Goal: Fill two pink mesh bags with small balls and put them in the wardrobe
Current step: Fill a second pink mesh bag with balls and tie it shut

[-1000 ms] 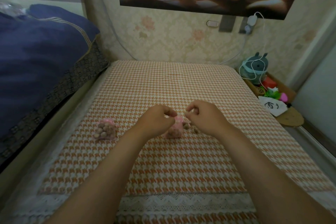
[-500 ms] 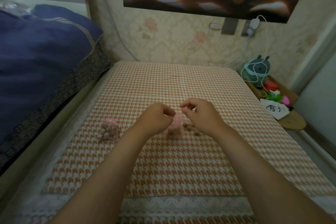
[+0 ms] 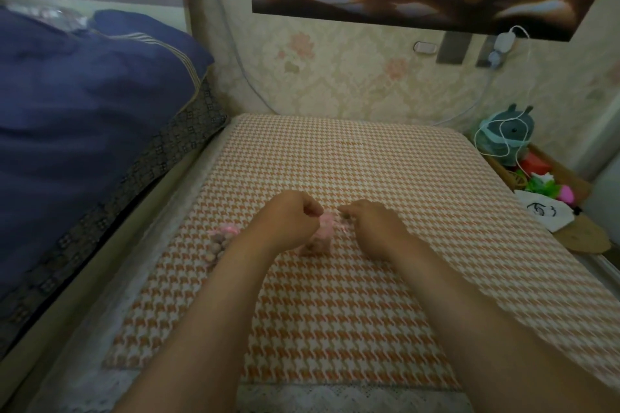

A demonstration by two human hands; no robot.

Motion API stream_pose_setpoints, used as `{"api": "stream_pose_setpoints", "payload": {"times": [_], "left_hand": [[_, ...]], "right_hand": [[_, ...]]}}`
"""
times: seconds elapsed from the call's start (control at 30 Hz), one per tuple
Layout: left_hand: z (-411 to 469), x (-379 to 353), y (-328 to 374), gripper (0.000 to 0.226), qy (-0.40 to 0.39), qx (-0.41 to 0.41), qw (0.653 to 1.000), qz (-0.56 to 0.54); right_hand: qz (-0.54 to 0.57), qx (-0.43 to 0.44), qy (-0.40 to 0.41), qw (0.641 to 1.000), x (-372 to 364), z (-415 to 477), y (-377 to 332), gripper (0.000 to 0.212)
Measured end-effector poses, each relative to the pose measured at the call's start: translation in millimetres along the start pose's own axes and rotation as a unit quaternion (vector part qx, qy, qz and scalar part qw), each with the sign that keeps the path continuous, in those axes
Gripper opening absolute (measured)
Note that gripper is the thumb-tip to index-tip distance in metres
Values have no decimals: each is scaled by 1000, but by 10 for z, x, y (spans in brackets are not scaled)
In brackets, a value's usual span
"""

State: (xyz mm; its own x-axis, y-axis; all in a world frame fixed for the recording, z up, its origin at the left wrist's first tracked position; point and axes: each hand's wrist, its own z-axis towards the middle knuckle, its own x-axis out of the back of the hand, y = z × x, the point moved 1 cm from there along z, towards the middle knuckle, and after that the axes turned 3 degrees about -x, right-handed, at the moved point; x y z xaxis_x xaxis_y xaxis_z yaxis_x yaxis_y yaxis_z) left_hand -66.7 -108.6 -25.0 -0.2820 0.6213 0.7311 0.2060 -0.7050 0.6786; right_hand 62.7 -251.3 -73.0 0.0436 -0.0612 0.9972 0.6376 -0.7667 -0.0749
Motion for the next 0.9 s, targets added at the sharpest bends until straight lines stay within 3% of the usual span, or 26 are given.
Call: {"api": "stream_pose_setpoints", "payload": {"times": [0.3, 0.53, 0.7, 0.8, 0.9], "left_hand": [[-5, -26, 12, 27, 18, 0, 1000, -23], [-42, -123, 72, 29, -10, -13, 998, -53], [-91, -231, 198, 30, -46, -21, 996, -70], [-117, -309, 302, 27, -52, -39, 995, -78], [-137, -382, 393, 20, -63, -54, 995, -60]], "right_hand": [[43, 11, 73, 996, -94, 55, -45, 20], [268, -21, 128, 954, 200, -202, -24, 16], [354, -29, 161, 921, 521, -558, 53, 13], [370, 1, 150, 917, 662, -758, 82, 13], [302, 40, 116, 945, 716, -871, 92, 11]]}}
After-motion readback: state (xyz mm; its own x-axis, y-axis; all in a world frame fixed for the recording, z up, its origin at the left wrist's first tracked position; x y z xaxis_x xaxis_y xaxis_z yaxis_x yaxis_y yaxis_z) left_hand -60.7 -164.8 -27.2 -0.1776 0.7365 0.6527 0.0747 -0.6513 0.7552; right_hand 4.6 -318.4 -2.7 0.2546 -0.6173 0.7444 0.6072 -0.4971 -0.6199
